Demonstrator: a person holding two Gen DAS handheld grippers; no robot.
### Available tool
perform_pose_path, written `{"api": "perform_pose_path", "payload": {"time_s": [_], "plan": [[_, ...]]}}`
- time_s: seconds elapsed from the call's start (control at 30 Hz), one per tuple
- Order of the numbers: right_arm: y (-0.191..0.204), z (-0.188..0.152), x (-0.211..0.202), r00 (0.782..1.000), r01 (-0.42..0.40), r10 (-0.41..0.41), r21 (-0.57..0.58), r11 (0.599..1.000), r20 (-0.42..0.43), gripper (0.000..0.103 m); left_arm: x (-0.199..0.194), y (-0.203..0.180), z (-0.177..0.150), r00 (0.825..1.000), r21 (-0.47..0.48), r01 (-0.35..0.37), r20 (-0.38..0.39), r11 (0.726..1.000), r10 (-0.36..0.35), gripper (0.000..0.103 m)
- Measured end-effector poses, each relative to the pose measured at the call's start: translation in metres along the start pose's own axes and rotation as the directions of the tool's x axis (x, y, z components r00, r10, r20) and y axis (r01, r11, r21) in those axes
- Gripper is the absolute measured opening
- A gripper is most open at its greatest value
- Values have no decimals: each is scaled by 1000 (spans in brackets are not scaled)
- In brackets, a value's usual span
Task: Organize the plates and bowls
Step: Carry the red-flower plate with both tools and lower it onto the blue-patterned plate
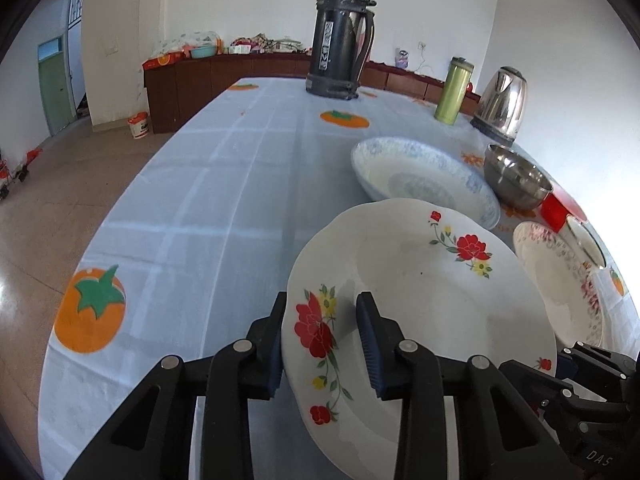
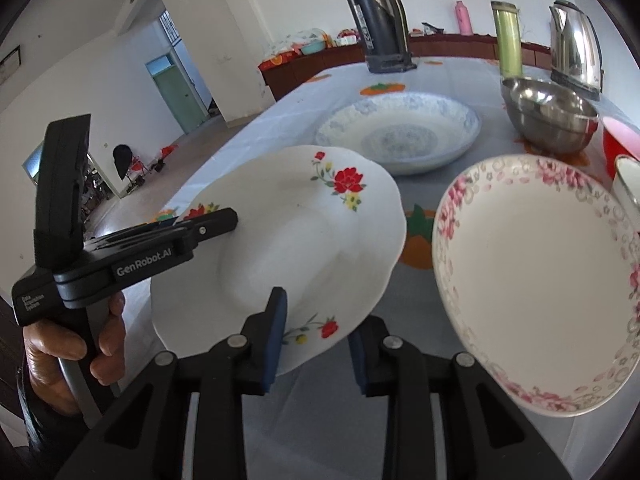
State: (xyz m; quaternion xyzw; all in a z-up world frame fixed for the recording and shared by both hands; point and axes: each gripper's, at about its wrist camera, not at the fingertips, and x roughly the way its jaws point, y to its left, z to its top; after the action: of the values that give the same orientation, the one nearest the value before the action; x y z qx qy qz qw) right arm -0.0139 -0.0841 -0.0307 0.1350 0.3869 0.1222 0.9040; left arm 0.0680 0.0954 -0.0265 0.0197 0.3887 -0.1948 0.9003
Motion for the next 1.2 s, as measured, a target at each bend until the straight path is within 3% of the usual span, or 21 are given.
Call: {"api": "perform_pose_path", "payload": {"time_s": [0.53,1.2], "plan": [[-36,60,-7,995,68,-72,57,996,74,30,31,-30,58,998,36,37,45,999,-39,36],[-84,99,30,993,115,-117,162,980,8,30,93,-47,99,999,49,27,-19,998,-26,36]]}}
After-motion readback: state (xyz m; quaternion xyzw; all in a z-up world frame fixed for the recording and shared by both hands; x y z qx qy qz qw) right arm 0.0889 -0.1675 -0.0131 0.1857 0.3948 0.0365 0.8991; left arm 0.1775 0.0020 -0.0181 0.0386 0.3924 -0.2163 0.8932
